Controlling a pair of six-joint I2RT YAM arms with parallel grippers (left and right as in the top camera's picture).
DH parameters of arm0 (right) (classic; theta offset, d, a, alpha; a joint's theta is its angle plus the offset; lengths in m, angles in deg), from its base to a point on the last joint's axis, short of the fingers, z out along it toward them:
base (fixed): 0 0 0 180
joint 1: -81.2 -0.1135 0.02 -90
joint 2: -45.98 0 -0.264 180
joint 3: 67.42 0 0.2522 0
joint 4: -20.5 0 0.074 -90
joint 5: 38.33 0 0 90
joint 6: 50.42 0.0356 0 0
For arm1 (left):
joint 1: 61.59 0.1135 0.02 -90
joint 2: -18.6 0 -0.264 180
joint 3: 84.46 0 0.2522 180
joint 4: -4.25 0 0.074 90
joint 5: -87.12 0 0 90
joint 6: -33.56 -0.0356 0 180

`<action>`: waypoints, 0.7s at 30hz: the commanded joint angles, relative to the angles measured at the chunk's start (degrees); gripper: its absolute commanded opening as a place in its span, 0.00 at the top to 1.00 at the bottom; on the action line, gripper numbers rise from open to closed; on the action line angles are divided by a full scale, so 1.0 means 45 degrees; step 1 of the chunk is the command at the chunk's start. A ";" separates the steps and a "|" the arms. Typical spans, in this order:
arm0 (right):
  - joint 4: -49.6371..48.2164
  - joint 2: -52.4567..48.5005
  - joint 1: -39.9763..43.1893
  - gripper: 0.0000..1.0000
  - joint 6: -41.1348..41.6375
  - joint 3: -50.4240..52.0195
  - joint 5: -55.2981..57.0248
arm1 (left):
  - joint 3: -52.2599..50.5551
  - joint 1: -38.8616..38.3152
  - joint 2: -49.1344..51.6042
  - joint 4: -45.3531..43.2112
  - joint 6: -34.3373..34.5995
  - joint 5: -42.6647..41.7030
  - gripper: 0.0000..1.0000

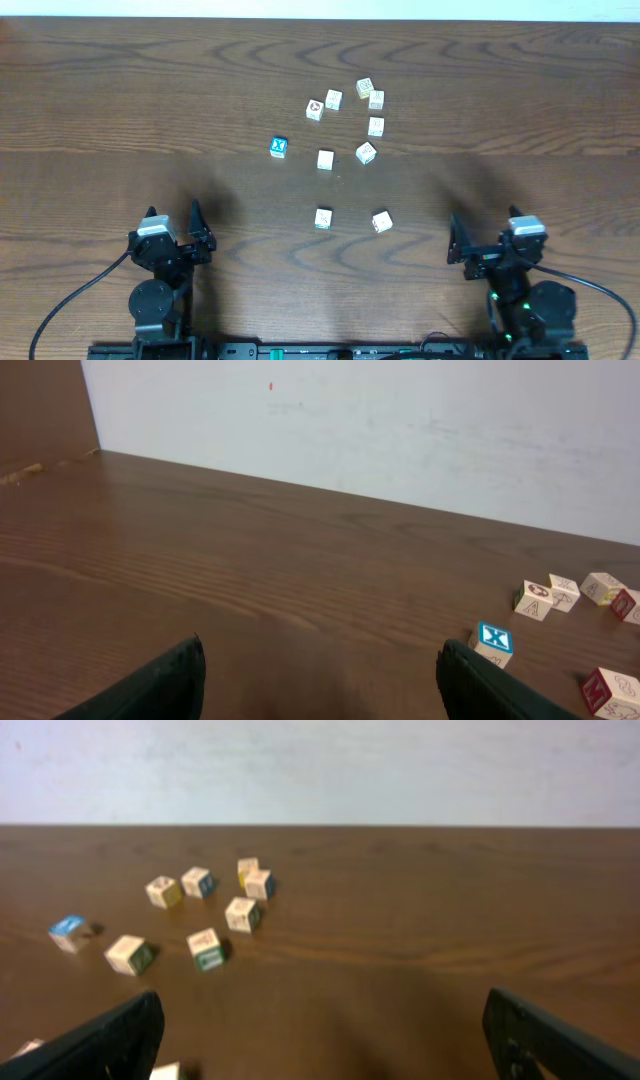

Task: Lift 4 blocks
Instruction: 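Move the right gripper forward over the block with red grapes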

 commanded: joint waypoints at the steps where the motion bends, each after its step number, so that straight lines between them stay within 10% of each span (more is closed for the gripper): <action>1: 0.0908 -0.1399 0.0131 0.01 -0.0442 -0.1948 0.0563 | -0.0146 0.0053 -0.0034 0.0622 0.0058 0.0160 0.26; 14: 0.7941 -1.0350 0.0131 0.01 0.0461 -1.0856 -0.1277 | -0.0146 0.0053 -0.0034 0.0622 0.0058 0.0160 0.26; 21: 0.7946 -1.2497 0.0131 0.01 0.0432 -1.2046 -0.1928 | -0.0146 0.0053 -0.0034 0.0622 0.0058 0.0160 0.26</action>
